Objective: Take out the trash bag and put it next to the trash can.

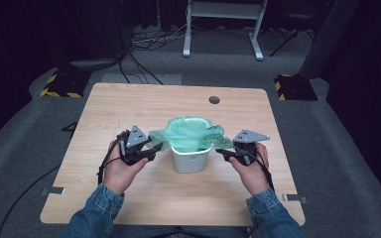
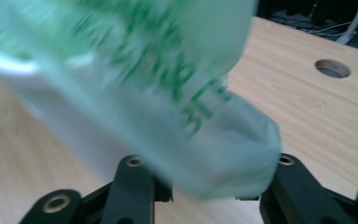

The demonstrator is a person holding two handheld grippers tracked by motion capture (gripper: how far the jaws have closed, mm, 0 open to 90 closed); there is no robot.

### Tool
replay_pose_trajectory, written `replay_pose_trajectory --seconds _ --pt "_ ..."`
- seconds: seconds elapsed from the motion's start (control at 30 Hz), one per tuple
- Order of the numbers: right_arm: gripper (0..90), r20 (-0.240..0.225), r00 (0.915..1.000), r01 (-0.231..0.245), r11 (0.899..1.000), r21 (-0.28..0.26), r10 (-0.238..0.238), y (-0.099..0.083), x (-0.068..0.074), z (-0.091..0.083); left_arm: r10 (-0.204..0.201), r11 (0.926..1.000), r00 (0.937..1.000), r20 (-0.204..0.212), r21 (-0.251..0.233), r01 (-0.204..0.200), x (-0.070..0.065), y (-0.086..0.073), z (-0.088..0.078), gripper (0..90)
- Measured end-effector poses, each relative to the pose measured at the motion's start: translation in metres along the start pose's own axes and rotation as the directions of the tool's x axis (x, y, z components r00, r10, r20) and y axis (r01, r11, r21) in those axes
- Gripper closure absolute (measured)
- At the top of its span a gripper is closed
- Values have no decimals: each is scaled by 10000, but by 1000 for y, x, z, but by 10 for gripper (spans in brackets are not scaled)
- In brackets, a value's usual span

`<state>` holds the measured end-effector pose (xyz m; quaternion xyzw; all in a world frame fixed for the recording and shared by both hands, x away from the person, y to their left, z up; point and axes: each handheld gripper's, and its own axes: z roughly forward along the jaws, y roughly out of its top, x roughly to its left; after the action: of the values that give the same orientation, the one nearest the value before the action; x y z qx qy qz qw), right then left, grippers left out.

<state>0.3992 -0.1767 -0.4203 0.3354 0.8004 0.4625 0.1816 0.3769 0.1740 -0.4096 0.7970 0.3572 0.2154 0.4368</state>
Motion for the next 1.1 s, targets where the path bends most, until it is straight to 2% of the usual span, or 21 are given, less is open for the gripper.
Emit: replay_pose_trajectory --seconds 0.13,0.27,0.4,0.47,0.5,0.57,0.7,0.9,1.0,1.1 --pt "595 388 9991 -137 9994 -329 150 8 -10 8 -110 9999 9999 80 65 109 0 0 9 559" --pt "541 582 9979 -257 9975 -665 296 16 -11 16 -430 9986 9989 177 -298 435 2 3 16 554" --pt "510 806 9962 -249 9952 -948 326 26 -11 18 -742 9947 9966 357 -681 765 3 6 19 634" --pt "488 932 9944 -384 9922 -1185 496 32 -12 16 -705 9942 9966 431 -778 737 4 8 18 669" --pt "470 944 9935 -509 9904 -1285 633 36 -12 15 -812 9927 9956 476 -854 850 3 9 18 670" --pt "452 929 9931 -575 9875 -1466 716 43 -12 14 -765 9925 9960 471 -917 806 2 11 17 660" --pt "412 746 9968 -138 9832 -1817 278 57 -2 9 -547 9923 9978 363 -1090 584 -1 16 11 668" --pt "355 -31 10000 28 9776 -2105 -36 72 17 7 -312 9869 9983 500 -1564 387 -7 27 1 704" --pt "317 -534 9984 77 9782 -2075 -192 77 26 10 -175 9858 9977 653 -1654 281 -11 33 -2 721" --pt "277 -1110 9927 258 9814 -1900 -476 81 35 14 -89 9843 9968 794 -1751 227 -15 38 -2 726"
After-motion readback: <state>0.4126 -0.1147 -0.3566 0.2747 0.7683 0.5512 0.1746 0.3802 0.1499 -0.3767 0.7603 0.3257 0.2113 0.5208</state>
